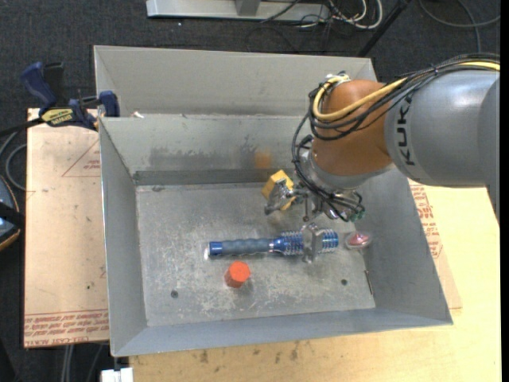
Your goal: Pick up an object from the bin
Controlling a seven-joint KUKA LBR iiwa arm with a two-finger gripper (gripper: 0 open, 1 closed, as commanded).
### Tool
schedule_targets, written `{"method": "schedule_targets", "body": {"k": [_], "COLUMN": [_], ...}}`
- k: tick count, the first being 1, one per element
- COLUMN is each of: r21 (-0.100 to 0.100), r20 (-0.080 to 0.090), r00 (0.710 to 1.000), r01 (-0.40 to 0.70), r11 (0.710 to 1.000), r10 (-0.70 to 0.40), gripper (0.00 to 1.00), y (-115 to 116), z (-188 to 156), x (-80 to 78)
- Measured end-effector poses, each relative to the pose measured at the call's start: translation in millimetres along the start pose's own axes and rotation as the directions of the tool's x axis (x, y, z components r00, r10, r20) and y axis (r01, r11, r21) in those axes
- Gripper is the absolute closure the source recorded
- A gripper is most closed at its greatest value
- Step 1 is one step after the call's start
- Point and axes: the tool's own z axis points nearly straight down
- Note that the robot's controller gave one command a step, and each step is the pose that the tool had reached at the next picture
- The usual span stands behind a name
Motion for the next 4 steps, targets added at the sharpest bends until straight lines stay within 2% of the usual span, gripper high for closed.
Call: {"method": "schedule_targets", "body": {"k": [1, 2, 3, 4], "r21": [0.000, -0.001, 0.000, 0.000], "r20": [0.010, 0.001, 0.002, -0.001], "r00": [0.996, 0.996, 0.996, 0.996], "r01": [0.089, 0.089, 0.087, 0.086], "r11": [0.996, 0.996, 0.996, 0.996], "r10": [-0.089, -0.089, -0.087, -0.086], "gripper": [0.00, 0.00, 1.00, 1.00], "y": [-10, -10, -10, -10], "z": [25, 23, 23, 7], "x": [7.5, 4.9, 4.3, 3.4]}}
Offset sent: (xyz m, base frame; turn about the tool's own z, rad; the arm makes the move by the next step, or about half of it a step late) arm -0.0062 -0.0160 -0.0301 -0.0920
